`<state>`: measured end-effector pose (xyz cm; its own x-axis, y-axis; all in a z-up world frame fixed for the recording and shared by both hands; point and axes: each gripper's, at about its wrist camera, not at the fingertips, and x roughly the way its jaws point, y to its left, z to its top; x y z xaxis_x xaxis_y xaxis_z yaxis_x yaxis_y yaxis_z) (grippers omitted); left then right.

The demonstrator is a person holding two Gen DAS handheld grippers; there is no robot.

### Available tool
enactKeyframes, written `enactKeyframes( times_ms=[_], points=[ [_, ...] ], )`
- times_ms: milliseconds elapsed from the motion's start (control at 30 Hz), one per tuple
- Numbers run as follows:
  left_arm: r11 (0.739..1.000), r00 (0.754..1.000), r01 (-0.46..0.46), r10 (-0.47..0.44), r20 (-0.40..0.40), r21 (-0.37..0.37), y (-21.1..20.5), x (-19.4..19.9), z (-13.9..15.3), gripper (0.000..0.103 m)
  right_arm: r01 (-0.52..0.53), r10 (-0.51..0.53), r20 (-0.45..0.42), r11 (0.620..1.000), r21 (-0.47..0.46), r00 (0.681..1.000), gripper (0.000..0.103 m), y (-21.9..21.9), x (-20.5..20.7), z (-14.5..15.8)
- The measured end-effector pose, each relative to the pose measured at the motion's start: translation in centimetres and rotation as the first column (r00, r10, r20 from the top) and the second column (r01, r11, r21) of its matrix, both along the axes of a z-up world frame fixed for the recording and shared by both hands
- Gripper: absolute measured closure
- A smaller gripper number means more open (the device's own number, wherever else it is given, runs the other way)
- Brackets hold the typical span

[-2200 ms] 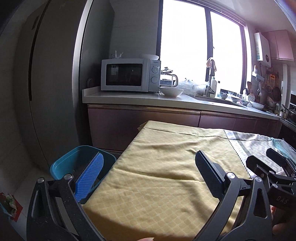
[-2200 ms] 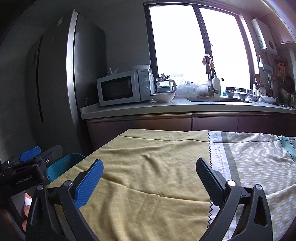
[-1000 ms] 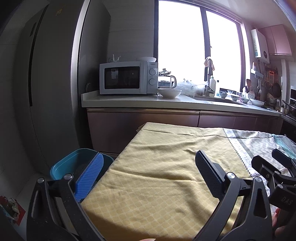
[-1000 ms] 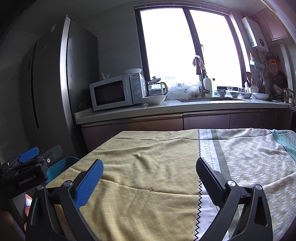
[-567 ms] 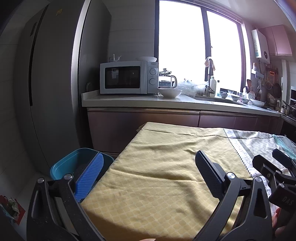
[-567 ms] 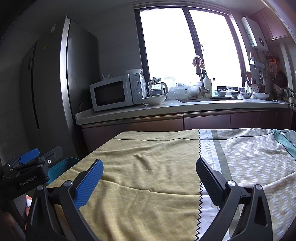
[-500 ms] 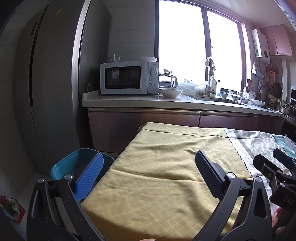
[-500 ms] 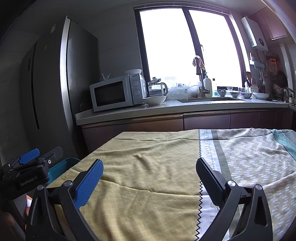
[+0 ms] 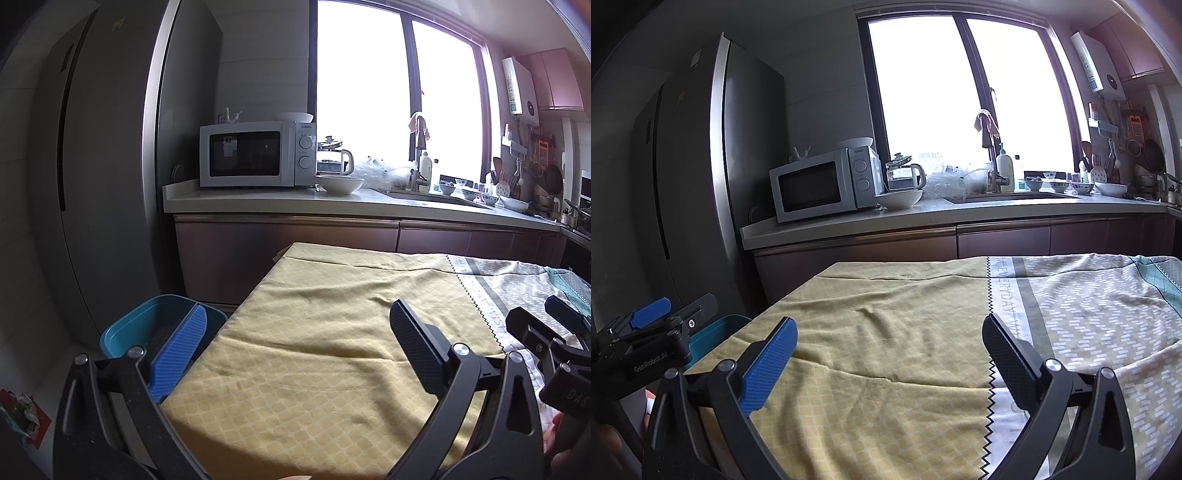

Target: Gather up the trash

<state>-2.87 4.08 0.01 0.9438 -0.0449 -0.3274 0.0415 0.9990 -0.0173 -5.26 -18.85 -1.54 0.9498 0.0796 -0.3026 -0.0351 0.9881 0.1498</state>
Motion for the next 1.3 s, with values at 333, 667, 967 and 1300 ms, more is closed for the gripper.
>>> enactKeyframes(
  times_ms=[333, 667, 967, 1300],
  points=[
    [1.0, 1.0, -0.002, 0.002, -0.002, 0.0, 0.03, 0.1, -0.06, 0.005, 0.002, -0.002, 0.0, 1.0, 0.003, 1.0, 0.006, 0.16, -0.1, 0.02],
    [1.0, 1.0, -0.003, 0.003, -0.003, -0.001, 0.17, 0.22, -0.14, 0.005, 0.006, -0.006, 0.002, 1.0, 0.005, 1.0, 0.006, 0.11, -0.18, -0.09],
    [1.0, 1.0, -0.002, 0.002, -0.004, 0.0, 0.22, 0.3, -0.15, 0.005, 0.005, -0.005, 0.0, 1.0, 0.005, 1.0, 0.006, -0.02, -0.16, -0.06],
    [1.0, 1.0, 0.001, -0.001, -0.008, -0.003, 0.26, 0.47, -0.14, 0.005, 0.004, -0.004, -0.001, 1.0, 0.005, 1.0, 0.006, -0.25, -0.03, 0.02]
  ],
)
